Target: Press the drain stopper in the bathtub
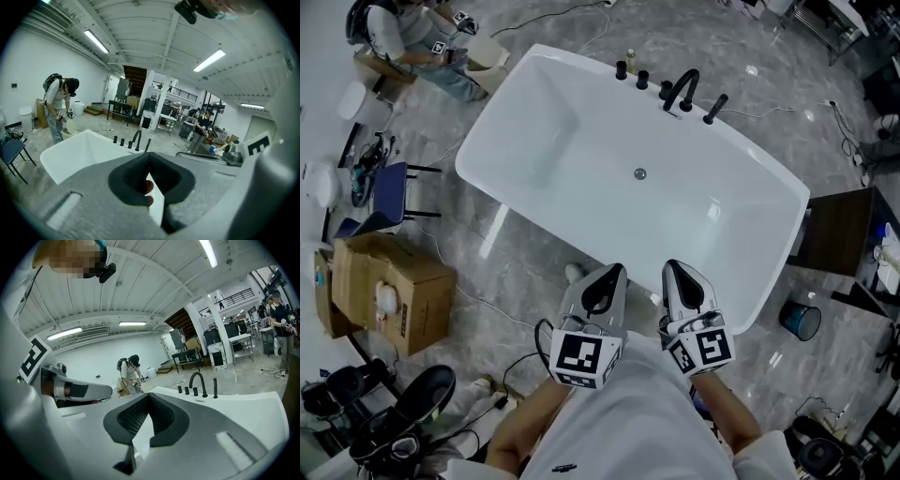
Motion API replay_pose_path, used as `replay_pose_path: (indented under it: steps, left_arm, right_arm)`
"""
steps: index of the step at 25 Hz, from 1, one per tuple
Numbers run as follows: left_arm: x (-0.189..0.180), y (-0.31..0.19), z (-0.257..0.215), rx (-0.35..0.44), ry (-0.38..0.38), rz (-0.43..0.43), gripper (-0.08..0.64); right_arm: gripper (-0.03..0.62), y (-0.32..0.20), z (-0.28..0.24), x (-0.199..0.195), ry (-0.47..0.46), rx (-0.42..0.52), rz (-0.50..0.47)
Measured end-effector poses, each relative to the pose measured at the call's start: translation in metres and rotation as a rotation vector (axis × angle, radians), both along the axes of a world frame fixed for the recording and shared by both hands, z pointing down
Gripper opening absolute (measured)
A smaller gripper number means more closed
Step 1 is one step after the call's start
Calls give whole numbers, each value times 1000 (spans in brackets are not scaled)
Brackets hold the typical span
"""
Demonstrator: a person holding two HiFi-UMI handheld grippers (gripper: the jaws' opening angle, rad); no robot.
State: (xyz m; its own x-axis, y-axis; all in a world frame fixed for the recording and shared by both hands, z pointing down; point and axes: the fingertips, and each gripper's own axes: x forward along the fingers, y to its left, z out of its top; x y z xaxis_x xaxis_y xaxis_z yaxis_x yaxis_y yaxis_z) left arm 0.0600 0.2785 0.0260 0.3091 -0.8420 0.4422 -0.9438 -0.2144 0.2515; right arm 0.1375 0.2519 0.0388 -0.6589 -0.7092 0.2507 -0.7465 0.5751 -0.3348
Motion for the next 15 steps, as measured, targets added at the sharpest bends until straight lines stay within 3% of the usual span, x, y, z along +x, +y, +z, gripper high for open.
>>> replay_pose_path:
  steps: [8, 10, 15]
  left_arm:
    - [-33, -52, 21, -36, 30, 71, -2]
    - [-46, -68, 33, -58, 42, 85, -2]
    - [-73, -97, 68, -133, 87, 119, -2]
  right_arm:
    - [0, -51, 21, -37, 98, -8, 28]
    - [0, -65, 41, -47, 163, -42, 35]
    - [0, -96, 68, -70, 157, -126, 65]
